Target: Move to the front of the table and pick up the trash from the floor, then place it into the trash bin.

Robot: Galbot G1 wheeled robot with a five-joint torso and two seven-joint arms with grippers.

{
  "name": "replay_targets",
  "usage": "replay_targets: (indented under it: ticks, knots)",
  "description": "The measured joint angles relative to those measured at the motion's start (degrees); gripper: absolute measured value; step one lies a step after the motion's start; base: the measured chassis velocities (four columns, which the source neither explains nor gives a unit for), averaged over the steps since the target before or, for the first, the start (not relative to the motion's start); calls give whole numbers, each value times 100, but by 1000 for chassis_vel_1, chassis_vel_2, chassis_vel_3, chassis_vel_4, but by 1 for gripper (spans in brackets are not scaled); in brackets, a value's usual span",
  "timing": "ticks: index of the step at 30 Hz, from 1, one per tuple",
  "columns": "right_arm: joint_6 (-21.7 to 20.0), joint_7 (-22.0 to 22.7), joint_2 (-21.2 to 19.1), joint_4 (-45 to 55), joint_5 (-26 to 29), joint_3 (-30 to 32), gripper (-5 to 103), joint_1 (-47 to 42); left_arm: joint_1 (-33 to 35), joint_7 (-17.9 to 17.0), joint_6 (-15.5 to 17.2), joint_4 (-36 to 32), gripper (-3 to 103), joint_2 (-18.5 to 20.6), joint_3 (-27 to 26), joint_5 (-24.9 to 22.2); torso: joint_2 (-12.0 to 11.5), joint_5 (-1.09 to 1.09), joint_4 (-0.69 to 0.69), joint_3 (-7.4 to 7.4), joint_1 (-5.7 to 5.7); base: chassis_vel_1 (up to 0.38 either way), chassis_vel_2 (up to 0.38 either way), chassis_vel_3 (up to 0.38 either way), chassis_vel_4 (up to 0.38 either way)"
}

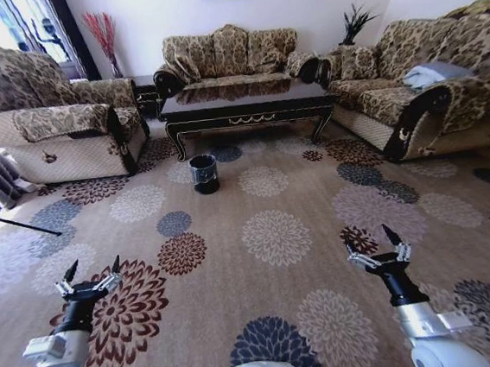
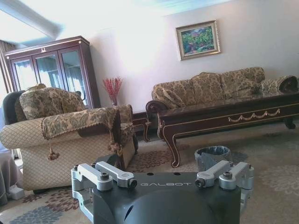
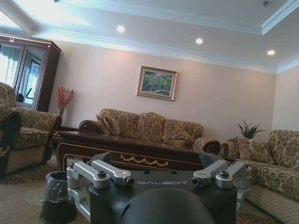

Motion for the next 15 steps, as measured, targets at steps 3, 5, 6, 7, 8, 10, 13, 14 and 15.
replay_targets:
  ticks: [3, 5, 6, 7, 8, 10, 13, 14, 15]
  knots:
    - [0, 0, 0, 0, 0, 0, 100, 0, 0, 0, 0, 0, 100, 0, 0, 0, 78, 0, 0, 52, 28, 0, 0, 0, 0]
    - [0, 0, 0, 0, 0, 0, 100, 0, 0, 0, 0, 0, 100, 0, 0, 0, 103, 0, 0, 67, 37, 0, 0, 0, 0]
    - [0, 0, 0, 0, 0, 0, 100, 0, 0, 0, 0, 0, 100, 0, 0, 0, 134, 0, -1, 89, 46, 0, 0, 0, 0]
    - [0, 0, 0, 0, 0, 0, 100, 0, 0, 0, 0, 0, 100, 0, 0, 0, 178, 0, 0, 122, 56, 0, 0, 0, 0]
    - [0, 0, 0, 0, 0, 0, 100, 0, 0, 0, 0, 0, 100, 0, 0, 0, 178, 0, 0, 122, 56, 0, 0, 0, 0]
    - [0, 0, 0, 0, 0, 0, 100, 0, 0, 0, 0, 0, 100, 0, 0, 0, 235, 0, 0, 164, 70, 0, 0, 0, 0]
    - [0, 0, 0, 0, 0, 0, 100, 0, 0, 0, 0, 0, 100, 0, 0, 0, 265, 0, 0, 188, 79, -12, 22, 13, -13]
    - [0, 0, 0, 0, 0, 0, 100, 0, 0, 0, 0, 0, 100, 0, 0, 0, 280, 0, -1, 199, 85, 0, 0, 0, 0]
    - [0, 0, 0, 0, 0, 0, 100, 0, 0, 0, 0, 0, 100, 0, 0, 0, 305, 0, -1, 214, 95, 0, 0, 0, 0]
